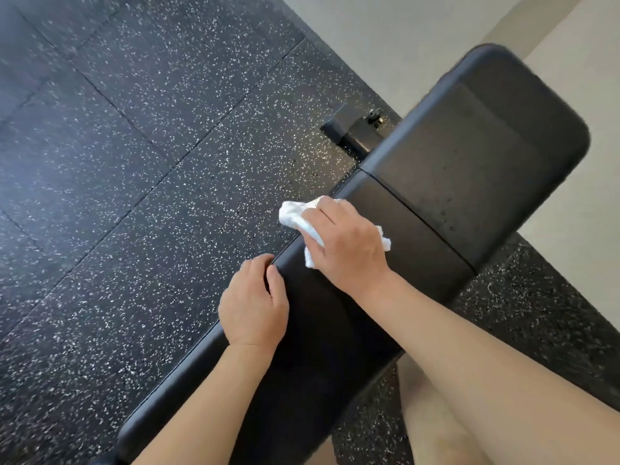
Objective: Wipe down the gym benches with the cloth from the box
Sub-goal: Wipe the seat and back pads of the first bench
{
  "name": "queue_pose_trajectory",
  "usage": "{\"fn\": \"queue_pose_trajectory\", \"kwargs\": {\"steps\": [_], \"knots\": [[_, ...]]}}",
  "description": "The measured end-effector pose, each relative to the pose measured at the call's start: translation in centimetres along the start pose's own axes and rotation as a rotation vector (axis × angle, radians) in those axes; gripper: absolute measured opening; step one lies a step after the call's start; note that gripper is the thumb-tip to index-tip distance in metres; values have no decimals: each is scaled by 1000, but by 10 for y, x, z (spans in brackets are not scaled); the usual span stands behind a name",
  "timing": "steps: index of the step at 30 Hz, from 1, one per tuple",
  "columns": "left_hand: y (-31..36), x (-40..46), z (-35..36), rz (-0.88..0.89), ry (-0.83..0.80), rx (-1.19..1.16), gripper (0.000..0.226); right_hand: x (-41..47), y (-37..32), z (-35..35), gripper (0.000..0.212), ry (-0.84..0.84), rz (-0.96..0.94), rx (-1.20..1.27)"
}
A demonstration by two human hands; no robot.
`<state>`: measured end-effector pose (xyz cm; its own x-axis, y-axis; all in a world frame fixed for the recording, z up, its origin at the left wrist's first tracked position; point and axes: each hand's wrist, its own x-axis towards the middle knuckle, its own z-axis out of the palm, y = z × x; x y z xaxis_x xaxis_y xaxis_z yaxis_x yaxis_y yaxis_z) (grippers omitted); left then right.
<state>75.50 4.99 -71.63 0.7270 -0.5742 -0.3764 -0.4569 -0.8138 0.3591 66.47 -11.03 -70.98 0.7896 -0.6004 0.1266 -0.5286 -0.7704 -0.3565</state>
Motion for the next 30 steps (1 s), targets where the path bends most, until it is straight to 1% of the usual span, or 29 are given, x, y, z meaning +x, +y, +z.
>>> {"fn": "queue_pose_trajectory", "kwargs": {"steps": [3,7,12,14,17,20,24,26,30], "knots": [[-8,-7,-4,184,-66,21,52,-33,-4,-6,13,50,101,32],[-3,-21,-11,400,-112,68,63,-91,2,-22,16,48,142,38],[34,-35,3,680,-100,228,56,-145,14,-39,18,29,242,94],[55,-40,13,797,-123,249,55,-164,22,-46,17,17,322,169],[90,-42,35,911,-133,283,55,-192,39,-57,20,71,488,263],[115,-50,58,935,-96,336,55,-219,57,-64,23,183,741,383],[120,-63,82,855,8,328,56,-244,73,-64,16,349,987,526],[116,-63,87,865,38,317,57,-246,76,-61,14,410,1051,629],[111,-59,90,885,57,302,57,-229,75,-55,16,563,1107,801]]}}
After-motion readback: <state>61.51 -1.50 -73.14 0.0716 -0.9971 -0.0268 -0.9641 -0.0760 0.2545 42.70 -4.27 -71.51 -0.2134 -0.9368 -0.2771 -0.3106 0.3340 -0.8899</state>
